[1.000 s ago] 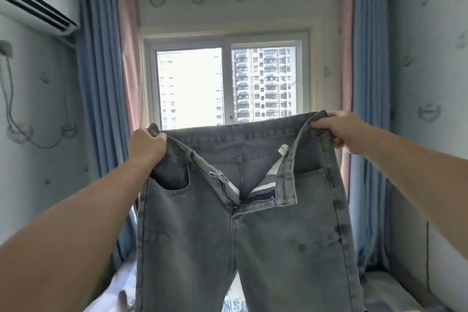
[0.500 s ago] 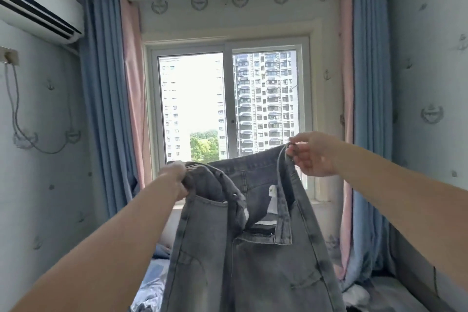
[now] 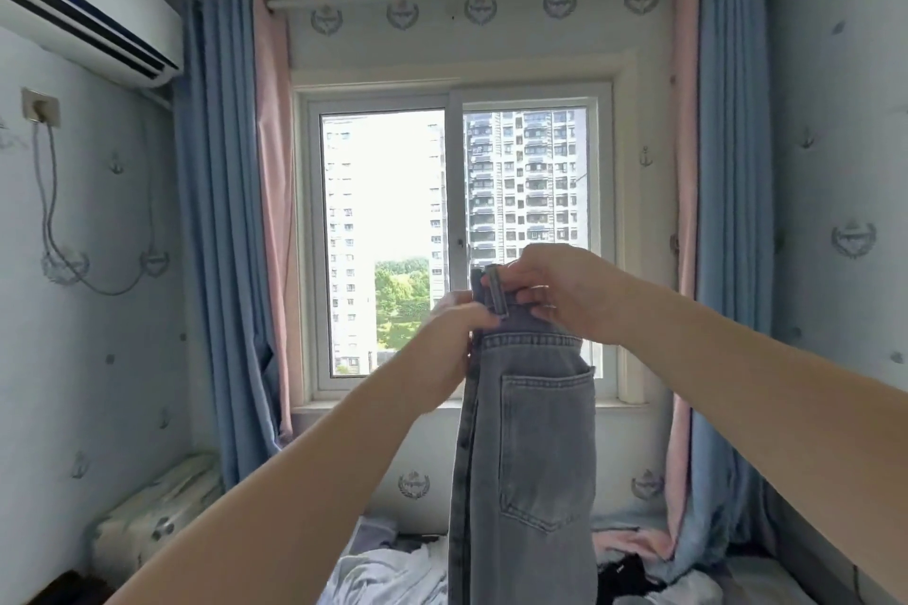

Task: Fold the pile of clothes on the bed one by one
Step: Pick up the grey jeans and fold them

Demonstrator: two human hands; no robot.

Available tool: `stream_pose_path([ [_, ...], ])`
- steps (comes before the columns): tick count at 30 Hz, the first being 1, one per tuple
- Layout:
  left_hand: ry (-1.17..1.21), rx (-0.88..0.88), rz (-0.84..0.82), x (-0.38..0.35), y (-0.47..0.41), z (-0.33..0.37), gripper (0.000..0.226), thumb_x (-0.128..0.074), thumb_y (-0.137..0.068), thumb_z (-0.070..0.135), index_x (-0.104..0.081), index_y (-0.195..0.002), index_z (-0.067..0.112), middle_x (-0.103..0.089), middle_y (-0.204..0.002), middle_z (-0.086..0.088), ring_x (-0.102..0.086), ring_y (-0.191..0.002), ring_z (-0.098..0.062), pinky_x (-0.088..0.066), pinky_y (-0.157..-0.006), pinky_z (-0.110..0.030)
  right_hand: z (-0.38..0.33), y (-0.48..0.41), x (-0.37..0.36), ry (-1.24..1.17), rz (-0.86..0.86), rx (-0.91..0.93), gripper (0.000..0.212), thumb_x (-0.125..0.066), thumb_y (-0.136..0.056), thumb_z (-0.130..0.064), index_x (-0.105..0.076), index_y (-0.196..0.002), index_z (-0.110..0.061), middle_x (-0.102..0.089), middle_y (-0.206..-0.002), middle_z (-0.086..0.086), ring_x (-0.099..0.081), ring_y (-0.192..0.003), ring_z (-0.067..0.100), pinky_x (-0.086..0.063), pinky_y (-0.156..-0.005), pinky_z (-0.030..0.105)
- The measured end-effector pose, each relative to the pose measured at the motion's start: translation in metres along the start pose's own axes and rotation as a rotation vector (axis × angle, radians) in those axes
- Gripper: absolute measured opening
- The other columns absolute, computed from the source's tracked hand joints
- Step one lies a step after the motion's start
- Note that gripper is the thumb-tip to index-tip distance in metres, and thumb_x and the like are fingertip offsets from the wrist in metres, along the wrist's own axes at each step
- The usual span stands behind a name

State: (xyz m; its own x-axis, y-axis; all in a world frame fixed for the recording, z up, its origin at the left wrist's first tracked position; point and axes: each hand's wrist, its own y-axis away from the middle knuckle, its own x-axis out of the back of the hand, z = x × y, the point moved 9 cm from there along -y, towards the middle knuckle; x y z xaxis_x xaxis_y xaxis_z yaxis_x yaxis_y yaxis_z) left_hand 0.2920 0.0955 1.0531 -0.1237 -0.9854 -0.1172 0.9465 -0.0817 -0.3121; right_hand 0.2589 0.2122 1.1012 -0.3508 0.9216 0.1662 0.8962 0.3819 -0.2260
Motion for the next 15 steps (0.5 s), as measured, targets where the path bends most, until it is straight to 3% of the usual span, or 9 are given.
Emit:
stream_pose_path([
  [3,-0.006,-0.029,0.006,-0.008,0.004,-0.01,0.047,-0.065,-0.085,-0.012,-0.051,-0.125,0.01,-0.068,-0.117,-0.023,-0.07,-0.098,-0.036,-0.06,-0.083,-0.045,-0.002,0.003,-0.004,0.014,0.03,0.045,0.03,-0.07,-0.073,-0.026,-0.077,-0.098,-0.011,-0.075,-0.102,0.005,-0.059,-0.093,0.019,-0.044,-0.087,0.034],
  [5,-0.004,-0.058,0.103,-0.003,0.001,-0.015,0.045,-0.07,-0.084,-0.011,-0.055,-0.122,0.007,-0.069,-0.117,-0.026,-0.071,-0.101,-0.04,-0.061,-0.08,-0.044,-0.003,0.007,-0.007,0.032,-0.005,0.078,0.009,-0.073,-0.07,-0.024,-0.078,-0.076,-0.019,-0.074,-0.096,0.002,-0.059,-0.096,0.02,-0.046,-0.088,0.035],
  [7,0.026,-0.065,0.173,0.003,0.0,-0.019,0.042,-0.069,-0.083,-0.012,-0.057,-0.12,0.005,-0.068,-0.116,-0.027,-0.069,-0.102,-0.042,-0.062,-0.078,-0.046,-0.006,0.015,-0.001,0.077,0.017,0.134,0.011,-0.073,-0.075,-0.022,-0.08,-0.082,-0.017,-0.075,-0.099,0.002,-0.063,-0.095,0.019,-0.051,-0.091,0.035],
  [9,0.055,-0.053,0.194,0.01,0.0,-0.021,0.04,-0.065,-0.085,-0.012,-0.059,-0.119,0.008,-0.07,-0.115,-0.024,-0.07,-0.1,-0.041,-0.062,-0.078,-0.049,-0.009,0.023,0.024,0.223,0.209,0.245,0.017,-0.066,-0.089,-0.021,-0.078,-0.101,-0.019,-0.073,-0.112,0.001,-0.065,-0.102,0.017,-0.053,-0.093,0.036],
  [11,0.092,-0.042,0.199,0.018,0.004,-0.017,0.037,-0.063,-0.087,-0.012,-0.062,-0.118,0.01,-0.071,-0.113,-0.021,-0.07,-0.101,-0.04,-0.062,-0.078,-0.049,0.002,0.038,0.057,0.418,0.482,0.301,0.039,-0.066,-0.092,-0.037,-0.062,-0.129,-0.024,-0.056,-0.14,0.001,-0.055,-0.122,0.017,-0.046,-0.1,0.035],
  [12,0.115,-0.039,0.196,0.023,0.005,-0.014,0.037,-0.063,-0.088,-0.011,-0.062,-0.119,0.01,-0.072,-0.113,-0.02,-0.07,-0.102,-0.04,-0.062,-0.077,-0.049,0.019,0.043,0.07,0.452,0.564,0.263,0.067,-0.07,-0.086,-0.053,-0.047,-0.142,-0.025,-0.043,-0.151,0.002,-0.046,-0.134,0.021,-0.041,-0.107,0.041],
  [14,0.162,-0.033,0.191,0.035,0.006,-0.004,0.039,-0.063,-0.089,-0.01,-0.063,-0.123,0.009,-0.072,-0.114,-0.02,-0.07,-0.104,-0.04,-0.063,-0.073,-0.048,0.066,0.045,0.083,0.324,0.559,0.043,0.114,-0.071,-0.062,-0.082,-0.027,-0.154,-0.03,-0.028,-0.161,0.002,-0.033,-0.144,0.028,-0.032,-0.115,0.055],
  [15,0.179,-0.03,0.184,0.04,0.007,0.002,0.04,-0.063,-0.089,-0.009,-0.063,-0.124,0.009,-0.072,-0.115,-0.02,-0.07,-0.104,-0.04,-0.063,-0.071,-0.047,0.092,0.044,0.077,0.164,0.453,-0.083,0.116,-0.069,-0.057,-0.089,-0.032,-0.152,-0.031,-0.034,-0.159,0.004,-0.037,-0.143,0.029,-0.032,-0.115,0.058],
])
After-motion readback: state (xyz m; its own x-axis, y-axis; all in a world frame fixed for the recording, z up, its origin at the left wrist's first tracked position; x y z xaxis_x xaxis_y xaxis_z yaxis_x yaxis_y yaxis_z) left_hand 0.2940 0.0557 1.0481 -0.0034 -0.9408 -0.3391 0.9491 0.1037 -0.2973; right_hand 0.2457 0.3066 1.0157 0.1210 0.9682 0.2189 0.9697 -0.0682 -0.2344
